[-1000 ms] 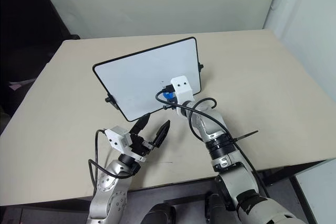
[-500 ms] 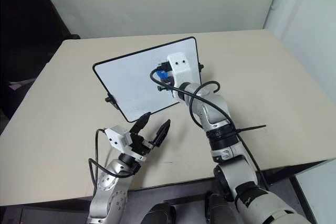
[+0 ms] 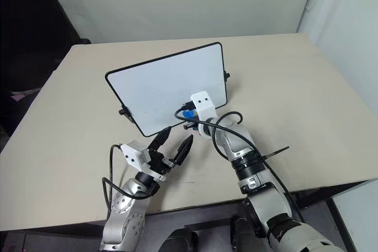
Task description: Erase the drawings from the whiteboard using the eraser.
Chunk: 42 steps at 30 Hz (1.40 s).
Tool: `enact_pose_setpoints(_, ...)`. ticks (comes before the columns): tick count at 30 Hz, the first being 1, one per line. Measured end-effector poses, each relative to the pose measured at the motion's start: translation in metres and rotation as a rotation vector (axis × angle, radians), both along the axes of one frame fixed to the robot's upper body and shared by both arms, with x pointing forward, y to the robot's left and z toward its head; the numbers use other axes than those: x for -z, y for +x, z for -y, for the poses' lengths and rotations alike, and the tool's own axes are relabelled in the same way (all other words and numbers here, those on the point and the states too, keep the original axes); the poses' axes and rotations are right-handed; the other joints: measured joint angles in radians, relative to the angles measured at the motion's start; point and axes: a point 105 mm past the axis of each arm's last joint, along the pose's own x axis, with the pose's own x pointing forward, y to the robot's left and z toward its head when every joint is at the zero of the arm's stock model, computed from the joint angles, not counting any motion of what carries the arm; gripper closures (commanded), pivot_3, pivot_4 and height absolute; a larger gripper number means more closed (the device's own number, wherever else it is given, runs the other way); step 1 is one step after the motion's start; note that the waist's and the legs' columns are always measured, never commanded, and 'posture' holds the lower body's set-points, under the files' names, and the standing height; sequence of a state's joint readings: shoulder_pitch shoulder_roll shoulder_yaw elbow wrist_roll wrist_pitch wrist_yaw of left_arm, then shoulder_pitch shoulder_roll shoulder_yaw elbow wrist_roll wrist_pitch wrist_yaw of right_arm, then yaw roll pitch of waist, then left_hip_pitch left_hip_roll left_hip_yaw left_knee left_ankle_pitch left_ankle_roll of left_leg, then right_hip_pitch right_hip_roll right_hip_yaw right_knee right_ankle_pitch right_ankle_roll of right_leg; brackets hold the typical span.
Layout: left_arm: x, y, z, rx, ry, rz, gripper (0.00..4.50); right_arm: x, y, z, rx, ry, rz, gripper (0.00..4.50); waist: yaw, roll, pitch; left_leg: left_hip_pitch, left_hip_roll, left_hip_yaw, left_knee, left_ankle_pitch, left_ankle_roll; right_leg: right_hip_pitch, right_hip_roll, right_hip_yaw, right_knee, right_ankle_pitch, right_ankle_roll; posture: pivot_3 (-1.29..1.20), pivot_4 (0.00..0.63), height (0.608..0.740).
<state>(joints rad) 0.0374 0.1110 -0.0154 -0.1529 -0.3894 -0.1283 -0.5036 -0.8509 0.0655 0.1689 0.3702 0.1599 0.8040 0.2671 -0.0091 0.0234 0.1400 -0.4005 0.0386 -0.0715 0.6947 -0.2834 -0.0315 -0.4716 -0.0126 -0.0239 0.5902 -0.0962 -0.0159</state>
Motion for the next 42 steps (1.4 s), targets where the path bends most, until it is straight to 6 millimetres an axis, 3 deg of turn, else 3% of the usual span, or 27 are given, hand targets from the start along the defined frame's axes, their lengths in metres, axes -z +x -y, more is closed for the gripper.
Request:
enact_pose_setpoints(4,-0.003,0.002,0.001,0.003,0.0,0.009,0.0,-0.011,0.004,0.001,0.004,0.006,0.023,4.31,0.0,0.0,0.0,0.0,0.0,0.0,0.0,0.0,0.0,0.0,0.0,0.0,0.0,0.0,0.0,0.0,0.15,0.737)
enact_pose_setpoints(10,-0.001,0.003,0.001,0.003,-0.001,0.002,0.0,-0.051,0.01,0.002,-0.011,0.087,0.099,4.31,-0.002,0.0,0.0,0.0,0.0,0.0,0.0,0.001,0.0,0.0,0.0,0.0,0.001,0.001,-0.001,0.0,0.15,0.737)
enact_pose_setpoints(18,0.0,0.003,0.004,0.017,-0.008,0.003,0.0,-0.071,0.013,0.004,-0.019,0.107,0.142,4.31,-0.002,0.0,0.0,0.0,0.0,0.0,0.0,0.001,0.0,0.0,0.0,0.0,0.001,0.001,-0.001,0.0,0.15,0.737)
enact_pose_setpoints(22,0.0,0.003,0.004,0.017,-0.008,0.003,0.0,-0.071,0.009,0.0,-0.037,0.1,0.146,4.31,-0.002,0.0,0.0,0.0,0.0,0.0,0.0,0.001,0.0,0.0,0.0,0.0,0.001,0.001,-0.001,0.0,0.15,0.737)
enact_pose_setpoints(28,0.0,0.003,0.004,0.017,-0.008,0.004,0.0,-0.028,-0.003,-0.008,-0.088,0.016,0.048,4.31,0.0,0.0,0.0,0.0,0.0,0.0,0.0,0.001,0.0,0.0,0.0,0.0,0.001,0.0,-0.001,0.0,0.15,0.737)
enact_pose_setpoints(30,0.0,0.003,0.004,0.017,-0.008,0.004,0.0,-0.025,-0.004,-0.008,-0.088,0.004,0.04,4.31,0.001,0.0,0.0,0.0,0.0,0.0,0.001,0.001,0.0,0.0,0.0,0.0,0.001,0.0,-0.001,0.0,0.15,0.737)
enact_pose_setpoints(34,-0.001,0.003,0.004,0.017,-0.008,0.004,0.0,-0.027,-0.001,-0.005,-0.077,0.005,0.044,4.31,0.001,0.0,0.0,0.0,0.0,0.0,0.001,0.001,0.0,0.0,0.0,0.0,0.001,0.0,-0.001,0.0,0.15,0.737)
enact_pose_setpoints(42,0.0,0.003,0.003,0.016,-0.008,0.004,0.0,-0.06,0.013,0.008,-0.025,0.067,0.101,4.31,0.001,0.0,0.0,0.0,0.0,0.0,0.002,0.001,0.0,0.0,0.0,0.0,0.001,0.001,-0.001,0.0,0.15,0.737)
